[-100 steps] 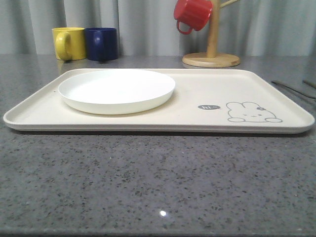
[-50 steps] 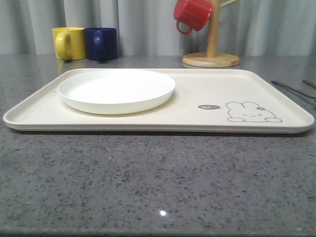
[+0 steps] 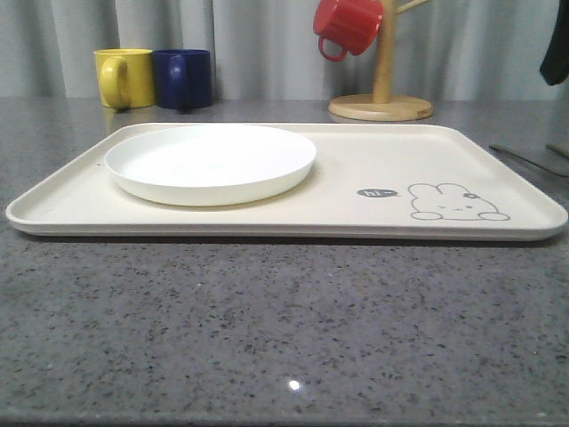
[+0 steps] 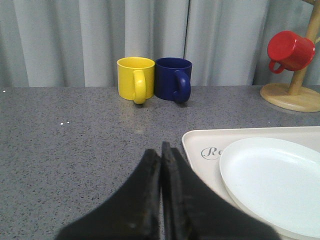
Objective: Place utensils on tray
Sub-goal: 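Lower the right gripper and grasp the silver fork, then carry the fork onto the tray beside the plate and lower it, then open the right gripper and lift it away from the fork, then grasp the silver chopsticks with the right gripper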
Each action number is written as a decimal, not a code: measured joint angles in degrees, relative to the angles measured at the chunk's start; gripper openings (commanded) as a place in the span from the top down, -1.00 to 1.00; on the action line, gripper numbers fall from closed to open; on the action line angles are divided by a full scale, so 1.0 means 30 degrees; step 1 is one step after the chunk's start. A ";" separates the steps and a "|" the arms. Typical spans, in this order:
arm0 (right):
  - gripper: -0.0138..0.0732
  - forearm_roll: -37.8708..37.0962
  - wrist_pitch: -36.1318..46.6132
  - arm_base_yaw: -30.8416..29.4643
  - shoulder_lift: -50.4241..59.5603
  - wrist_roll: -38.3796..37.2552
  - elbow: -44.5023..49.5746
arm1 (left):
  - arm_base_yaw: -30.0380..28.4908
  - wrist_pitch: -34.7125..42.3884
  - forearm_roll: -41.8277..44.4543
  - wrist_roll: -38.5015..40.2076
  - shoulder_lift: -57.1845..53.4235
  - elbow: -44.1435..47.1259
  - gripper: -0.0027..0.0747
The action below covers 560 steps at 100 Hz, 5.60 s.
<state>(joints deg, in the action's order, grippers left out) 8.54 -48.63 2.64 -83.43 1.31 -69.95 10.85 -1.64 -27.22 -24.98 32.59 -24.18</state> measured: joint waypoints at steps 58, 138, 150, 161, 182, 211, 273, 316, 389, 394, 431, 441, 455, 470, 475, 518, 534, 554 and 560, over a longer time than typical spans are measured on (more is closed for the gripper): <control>-0.31 -0.0246 -0.0682 -0.0009 -0.3697 0.0042 -0.0635 | 0.0000 0.0017 0.0000 0.0000 0.0000 0.0000 0.98; 0.83 -0.0537 -0.2634 -0.0009 -0.4405 -0.0284 -0.2015 | 0.0000 0.0017 0.0000 0.0000 0.0000 0.0000 0.98; 0.81 -0.0567 -0.3030 0.0245 -0.3787 -0.1220 -0.2843 | 0.0032 0.0017 0.0000 0.0000 0.0000 0.0000 0.98; 0.81 -0.0618 -0.3066 0.1141 -0.2785 -0.2483 -0.3116 | 0.0032 0.0017 0.0000 0.0000 0.0000 0.0000 0.98; 0.81 -0.2062 -0.2740 0.4516 -0.2204 -0.6484 -0.3185 | 0.0032 0.0017 0.0000 0.0000 0.0000 0.0000 0.98; 0.81 -0.5028 -0.0785 0.8702 -0.3688 -1.2085 -0.3185 | 0.0032 0.0045 0.0000 0.0000 0.0000 0.0000 0.98; 0.32 -0.4723 0.0595 0.9453 -0.6043 -1.3564 -0.3185 | 0.0032 0.0045 0.0000 0.0000 0.0000 0.0000 0.98; -0.08 -0.4631 -0.0322 0.9465 -0.5736 -1.3267 -0.3947 | 0.0032 0.0045 0.0000 0.0000 0.0000 0.0000 0.98; -0.08 -0.3346 -0.5358 -0.0774 -0.2508 -0.3485 -0.5104 | 0.0032 0.0045 0.0000 0.0000 0.0000 0.0000 0.98; -0.08 -0.2847 -0.5358 -0.1368 -0.2728 -0.2821 -0.5065 | 0.0032 0.0045 0.0000 0.0000 0.0000 0.0000 0.98; -0.08 -0.1603 -0.5396 -0.2253 -0.4647 -0.0885 -0.4863 | 0.0032 0.0045 0.0000 0.0000 0.0000 0.0000 0.98; -0.08 -0.1603 -0.5566 -0.2253 -0.5088 -0.0700 -0.4863 | 0.0032 0.0045 0.0000 0.0000 0.0000 0.0000 0.98; -0.08 -0.1708 -0.5840 -0.2253 -0.5759 -0.0436 -0.4863 | 0.0032 0.0045 0.0000 0.0000 0.0000 0.0000 0.98; -0.08 -0.1719 -0.5888 -0.2253 -0.6421 -0.0436 -0.4863 | 0.0032 0.0045 0.0000 0.0000 0.0000 0.0000 0.98; -0.08 -0.1719 -0.5888 -0.2253 -0.6517 -0.0436 -0.4863 | 0.0032 0.0045 0.0000 0.0000 0.0000 0.0000 0.98; -0.08 -0.1792 -0.5888 -0.2253 -0.7072 -0.0436 -0.4863 | 0.0032 0.0045 0.0000 0.0000 0.0000 0.0000 0.98; 0.07 -0.1830 -0.5888 -0.2253 -0.7079 -0.0436 -0.4863 | 0.0032 0.0045 0.0000 0.0000 0.0000 0.0000 0.98; 0.74 -0.1941 -0.5930 -0.2253 -0.7079 -0.0436 -0.4863 | 0.0032 0.0045 0.0000 0.0000 0.0000 0.0000 0.98; 0.80 -0.1941 -0.5930 -0.2253 -0.7079 -0.0436 -0.4863 | 0.0032 0.0045 0.0000 0.0000 0.0000 0.0000 0.98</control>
<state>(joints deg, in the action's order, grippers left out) 2.72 -66.42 -4.12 -104.67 0.00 -84.54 10.95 -1.50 -27.22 -24.98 32.59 -24.18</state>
